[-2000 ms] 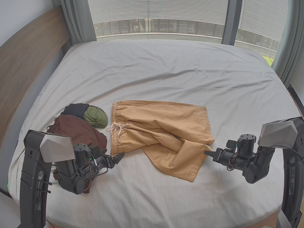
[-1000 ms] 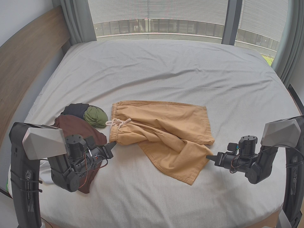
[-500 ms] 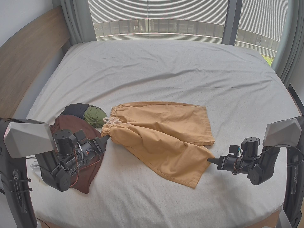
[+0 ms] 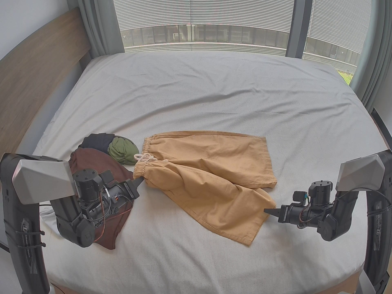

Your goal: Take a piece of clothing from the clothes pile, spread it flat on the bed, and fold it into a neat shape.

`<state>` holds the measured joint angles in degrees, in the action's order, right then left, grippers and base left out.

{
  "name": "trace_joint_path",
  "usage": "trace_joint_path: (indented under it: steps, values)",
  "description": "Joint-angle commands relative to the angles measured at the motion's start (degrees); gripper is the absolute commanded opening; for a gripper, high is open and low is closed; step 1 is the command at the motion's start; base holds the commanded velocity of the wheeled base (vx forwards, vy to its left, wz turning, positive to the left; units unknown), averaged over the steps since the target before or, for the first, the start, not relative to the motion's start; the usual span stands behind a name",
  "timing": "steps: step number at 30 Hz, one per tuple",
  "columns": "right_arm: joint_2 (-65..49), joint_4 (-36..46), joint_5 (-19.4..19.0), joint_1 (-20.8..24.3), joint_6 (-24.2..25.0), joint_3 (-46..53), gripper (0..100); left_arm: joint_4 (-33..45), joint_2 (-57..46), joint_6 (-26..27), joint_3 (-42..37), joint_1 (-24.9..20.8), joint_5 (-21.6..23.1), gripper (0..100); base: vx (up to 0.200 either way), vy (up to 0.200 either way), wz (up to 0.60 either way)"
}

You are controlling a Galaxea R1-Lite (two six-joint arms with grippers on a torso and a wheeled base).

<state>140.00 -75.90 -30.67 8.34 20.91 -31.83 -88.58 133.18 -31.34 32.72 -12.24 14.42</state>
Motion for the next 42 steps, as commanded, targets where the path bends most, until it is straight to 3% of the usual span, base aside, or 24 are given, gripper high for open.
trace_joint_path:
  steps: [1, 9, 23, 24, 36, 42]
  values:
    - [0.6, 0.0, 0.0, 1.1, 0.0, 1.0, 100, 0.0, 1.2, 0.1, 0.3, -0.1, 0.0, 0, 0.000, 0.000, 0.00]
    - [1.7, 0.0, 0.6, 6.0, 0.5, 2.0, 100, 0.0, 1.4, 0.0, 0.6, 0.1, -0.3, 0, 0.000, 0.000, 0.00]
    - [2.3, -0.3, 0.9, 7.7, 1.1, 1.7, 100, 0.0, 1.3, 0.0, 0.8, 0.2, -0.4, 0, 0.000, 0.000, 0.00]
    - [2.3, -0.3, 0.9, 7.7, 1.1, 1.6, 0, 0.0, 1.3, 0.0, 0.8, 0.2, -0.4, 0, 0.000, 0.000, 0.00]
    - [1.8, 0.1, 1.0, 7.2, 1.1, 1.8, 0, 0.0, 1.4, -0.4, 1.0, 0.4, -0.2, 0, 0.000, 0.000, 0.00]
    - [-4.0, 6.5, 0.9, 4.8, 1.0, 3.6, 0, 0.2, 0.5, -1.0, 0.6, 0.6, -0.3, 0, 0.000, 0.000, 0.00]
